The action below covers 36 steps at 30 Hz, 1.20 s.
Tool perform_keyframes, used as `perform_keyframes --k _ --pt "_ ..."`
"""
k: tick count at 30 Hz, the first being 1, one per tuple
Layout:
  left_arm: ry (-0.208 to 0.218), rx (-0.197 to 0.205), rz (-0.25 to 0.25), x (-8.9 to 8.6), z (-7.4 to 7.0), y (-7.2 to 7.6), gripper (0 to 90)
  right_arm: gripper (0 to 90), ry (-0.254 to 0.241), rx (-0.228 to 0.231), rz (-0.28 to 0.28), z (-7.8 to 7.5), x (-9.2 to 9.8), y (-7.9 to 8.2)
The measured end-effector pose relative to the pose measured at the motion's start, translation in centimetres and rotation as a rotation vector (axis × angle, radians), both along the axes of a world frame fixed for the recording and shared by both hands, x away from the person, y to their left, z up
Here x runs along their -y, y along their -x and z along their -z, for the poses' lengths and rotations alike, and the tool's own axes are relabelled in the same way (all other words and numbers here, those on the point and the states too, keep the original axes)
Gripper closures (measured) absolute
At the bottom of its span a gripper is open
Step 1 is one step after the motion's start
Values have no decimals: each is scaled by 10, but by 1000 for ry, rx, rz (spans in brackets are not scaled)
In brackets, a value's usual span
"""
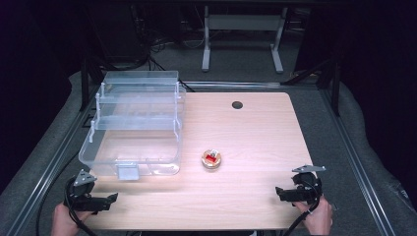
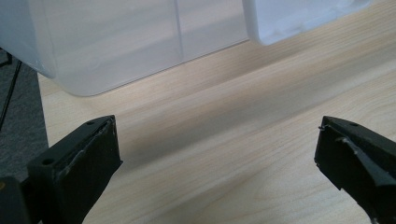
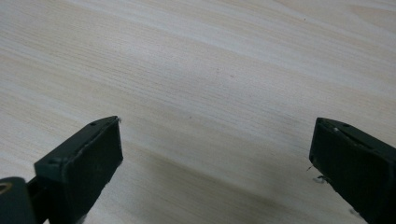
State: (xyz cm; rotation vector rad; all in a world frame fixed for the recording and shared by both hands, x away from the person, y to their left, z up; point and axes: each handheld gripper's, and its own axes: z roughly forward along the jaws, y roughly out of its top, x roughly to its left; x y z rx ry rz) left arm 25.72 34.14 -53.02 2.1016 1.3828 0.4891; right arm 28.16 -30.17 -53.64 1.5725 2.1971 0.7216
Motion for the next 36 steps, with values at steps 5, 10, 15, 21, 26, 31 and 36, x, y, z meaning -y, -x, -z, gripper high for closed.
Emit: perform_keyframes --k 5,10,15,21,26,31,36 --pt "-2 -3 12 3 1 -1 1 20 1 -13 -9 -4 -3 -1" --pt "-5 -5 12 4 3 -1 1 19 10 -7 -18 -7 -10 -6" --pt "-10 -5 13 5 3 -1 1 17 13 -2 -43 -13 -21 -13" --pt "-12 -3 10 4 4 -1 1 13 8 -3 -77 -20 -35 -20" --pt "-14 -3 12 4 4 0 1 12 19 0 -105 -25 -48 -26" --pt "-13 -7 14 5 6 0 1 10 31 -1 -136 -30 -61 -30" --pt "-16 -6 19 7 8 1 1 6 52 -6 -179 -35 -75 -38"
